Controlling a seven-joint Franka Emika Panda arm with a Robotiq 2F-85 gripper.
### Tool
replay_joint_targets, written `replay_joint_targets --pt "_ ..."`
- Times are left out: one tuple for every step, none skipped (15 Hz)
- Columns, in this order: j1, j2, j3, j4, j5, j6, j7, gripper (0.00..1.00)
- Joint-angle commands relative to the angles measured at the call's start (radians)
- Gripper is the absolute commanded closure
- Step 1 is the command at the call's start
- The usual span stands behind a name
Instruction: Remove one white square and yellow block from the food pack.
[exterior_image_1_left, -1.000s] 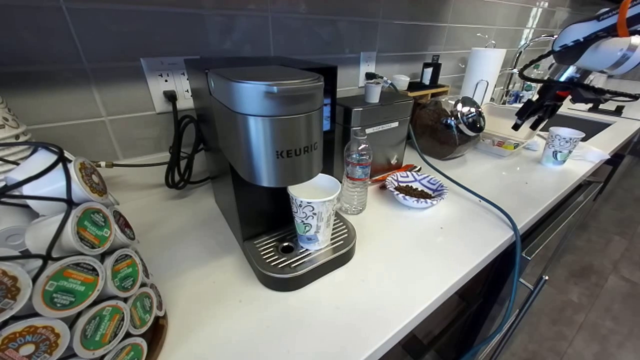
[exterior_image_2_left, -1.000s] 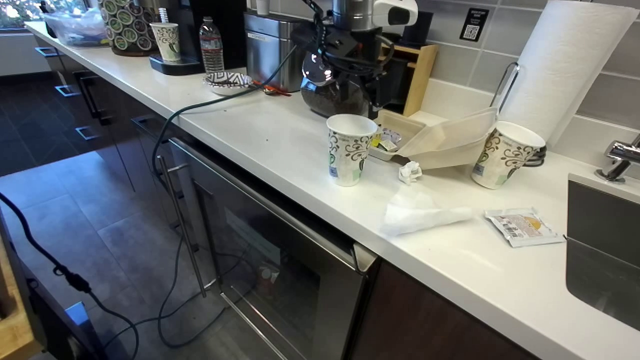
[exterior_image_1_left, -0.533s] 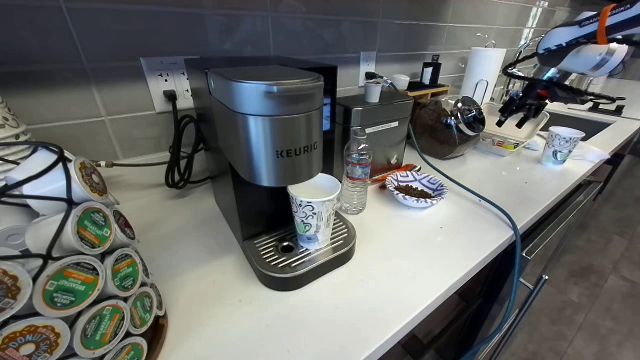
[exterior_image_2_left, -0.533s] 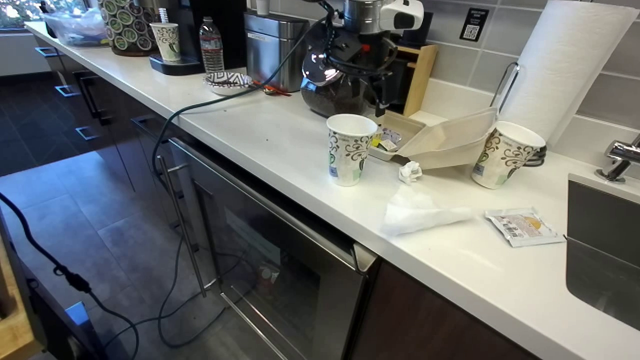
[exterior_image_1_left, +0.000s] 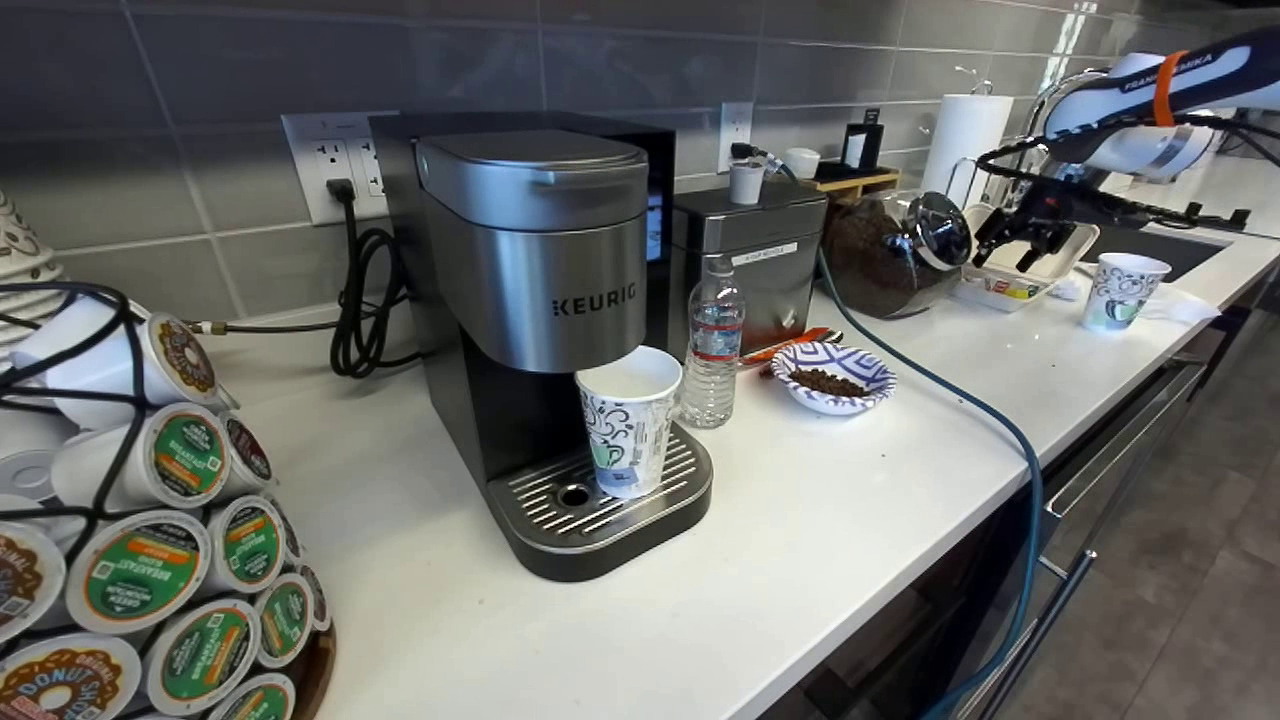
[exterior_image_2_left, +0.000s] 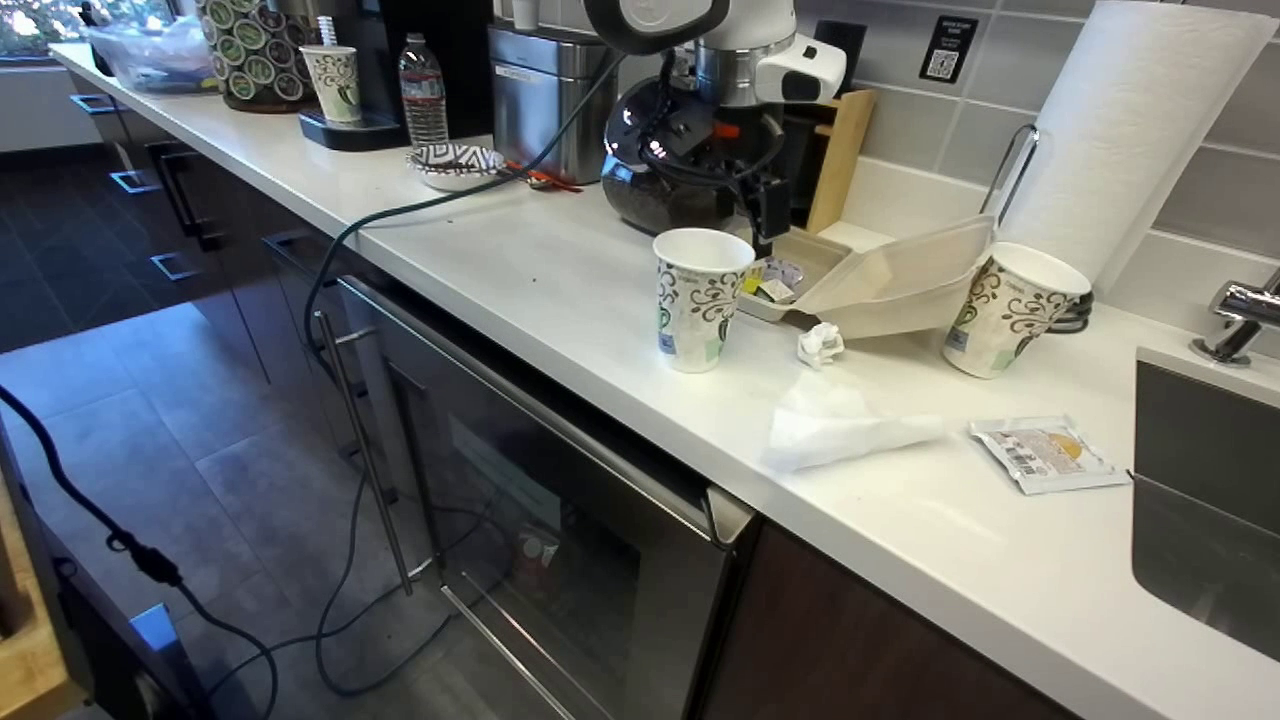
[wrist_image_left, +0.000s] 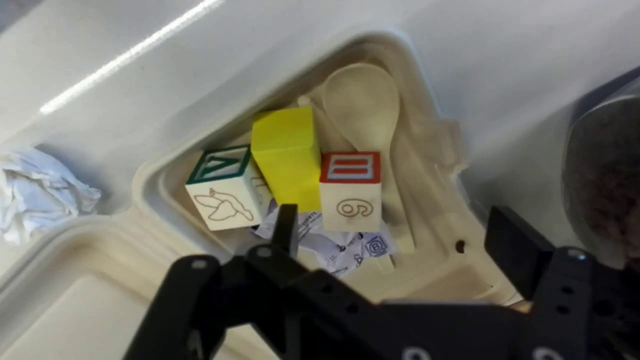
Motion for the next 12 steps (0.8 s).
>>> replay_joint_targets --pt "0.002 0.093 -0.015 0.11 -0.03 0.01 0.101 0.2" --pt "0.002 0.107 -0.018 0.128 -0.034 0.004 0.12 0.21" --pt "0.004 0.122 -0.027 0.149 -0.044 -0.009 0.143 0.27" --pt "0.006 0.13 -0.036 0.162 -0.056 -0.019 0.163 0.29" --pt "0.004 0.139 -0.038 0.176 -0.063 -0.026 0.176 0.29" --pt "0.003 0.148 -0.042 0.189 -0.07 -0.029 0.191 0.36" --pt "0.014 0.146 -0.063 0.184 -0.066 -0.028 0.198 0.54" --pt "0.016 0.148 -0.072 0.191 -0.074 -0.035 0.206 0.55" --pt "0.018 0.143 -0.081 0.19 -0.079 -0.047 0.21 0.62" --pt "0.019 0.139 -0.089 0.193 -0.082 -0.06 0.212 0.7" --pt "0.02 0.125 -0.096 0.186 -0.087 -0.092 0.208 0.8" --pt "0.019 0.115 -0.097 0.184 -0.087 -0.119 0.198 0.87"
